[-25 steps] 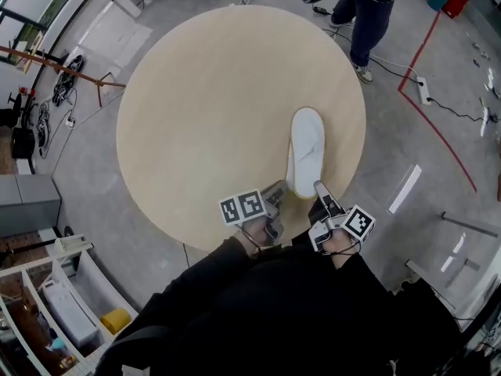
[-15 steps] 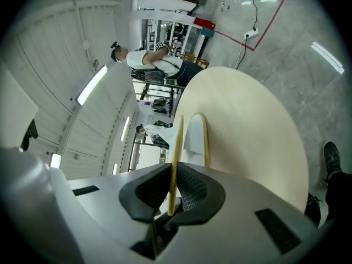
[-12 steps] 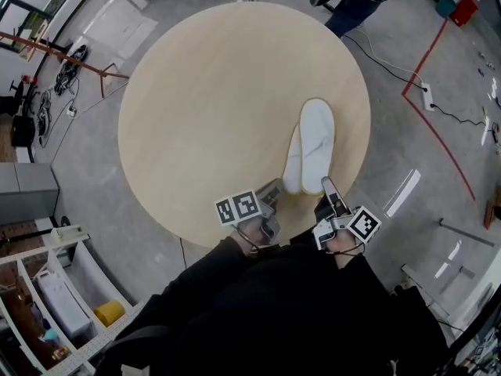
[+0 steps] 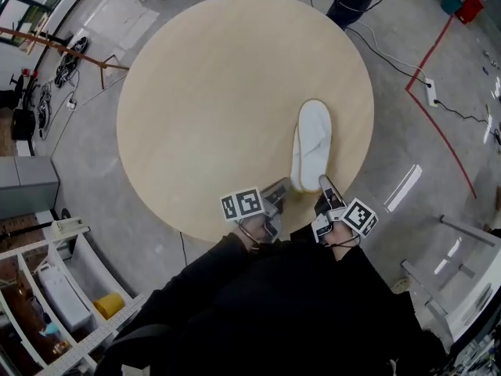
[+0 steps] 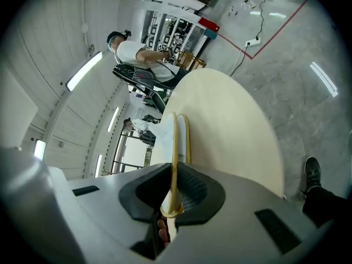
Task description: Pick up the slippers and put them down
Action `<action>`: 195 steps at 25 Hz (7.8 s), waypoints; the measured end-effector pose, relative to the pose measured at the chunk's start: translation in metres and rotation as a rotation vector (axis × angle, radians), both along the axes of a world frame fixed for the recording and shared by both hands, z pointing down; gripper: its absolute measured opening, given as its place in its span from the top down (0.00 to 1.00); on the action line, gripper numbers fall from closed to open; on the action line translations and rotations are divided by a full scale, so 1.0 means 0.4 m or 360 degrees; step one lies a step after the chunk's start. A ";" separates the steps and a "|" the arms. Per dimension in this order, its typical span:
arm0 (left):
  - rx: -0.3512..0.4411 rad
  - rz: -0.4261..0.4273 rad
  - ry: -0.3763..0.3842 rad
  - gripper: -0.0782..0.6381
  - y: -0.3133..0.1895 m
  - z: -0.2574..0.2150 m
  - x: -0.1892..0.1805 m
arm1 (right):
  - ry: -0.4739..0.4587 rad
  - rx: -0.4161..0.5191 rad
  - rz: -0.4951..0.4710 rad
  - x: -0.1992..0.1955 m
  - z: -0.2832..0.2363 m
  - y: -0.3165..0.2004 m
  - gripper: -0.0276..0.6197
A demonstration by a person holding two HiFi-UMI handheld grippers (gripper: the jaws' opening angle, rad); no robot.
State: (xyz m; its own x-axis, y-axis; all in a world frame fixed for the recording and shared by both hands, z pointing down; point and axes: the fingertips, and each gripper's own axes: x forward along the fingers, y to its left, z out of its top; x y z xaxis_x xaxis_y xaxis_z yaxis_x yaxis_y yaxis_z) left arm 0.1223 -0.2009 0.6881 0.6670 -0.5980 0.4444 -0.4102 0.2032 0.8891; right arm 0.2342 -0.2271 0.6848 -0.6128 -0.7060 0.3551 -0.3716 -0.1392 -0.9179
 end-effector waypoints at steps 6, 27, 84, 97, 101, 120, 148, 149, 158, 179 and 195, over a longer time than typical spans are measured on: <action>0.0031 0.0136 -0.0086 0.83 0.013 0.035 0.030 | 0.0054 -0.0099 -0.0054 0.016 0.049 0.013 0.89; 0.0007 0.0404 -0.0435 0.73 0.038 0.086 0.111 | 0.0487 -0.0065 -0.0333 0.068 0.086 -0.005 0.89; 0.0075 0.0706 -0.0039 0.72 0.115 0.024 0.299 | 0.0071 -0.0042 -0.0318 0.193 0.000 0.099 0.85; 0.0054 0.0084 0.0381 0.72 0.048 -0.015 0.117 | -0.0534 -0.0159 -0.0134 0.067 -0.032 0.098 0.85; 0.0056 0.0075 0.0410 0.72 0.046 -0.021 0.119 | -0.0509 -0.0159 -0.0145 0.064 -0.026 0.092 0.85; 0.0071 0.0280 0.0312 0.80 0.062 -0.015 0.138 | -0.0446 -0.0092 -0.0282 0.030 -0.029 0.111 0.85; 0.0074 0.0092 0.0294 0.82 0.143 -0.082 -0.273 | -0.0333 -0.0145 -0.0550 -0.319 0.016 0.228 0.56; 0.0061 0.0089 0.0323 0.82 0.143 -0.079 -0.272 | -0.0363 -0.0141 -0.0548 -0.339 0.009 0.221 0.55; 0.0125 0.0180 0.0226 0.82 0.191 -0.090 -0.254 | -0.0037 -0.0042 -0.0685 -0.378 -0.011 0.194 0.59; 0.0477 -0.0490 0.0268 0.83 0.259 -0.281 -0.386 | -0.0624 0.0198 -0.0468 -0.236 -0.199 0.095 0.89; 0.0618 -0.0814 0.0348 0.83 0.385 -0.352 -0.766 | -0.0554 0.0280 -0.0608 -0.542 -0.266 0.174 0.89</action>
State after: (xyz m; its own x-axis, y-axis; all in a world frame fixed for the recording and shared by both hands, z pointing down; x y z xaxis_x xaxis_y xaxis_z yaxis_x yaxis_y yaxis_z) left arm -0.1842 -0.0469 0.5475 0.3077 -0.9513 0.0206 -0.1495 -0.0269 0.9884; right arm 0.0173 -0.1574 0.5782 -0.8974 -0.4408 -0.0177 -0.0359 0.1128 -0.9930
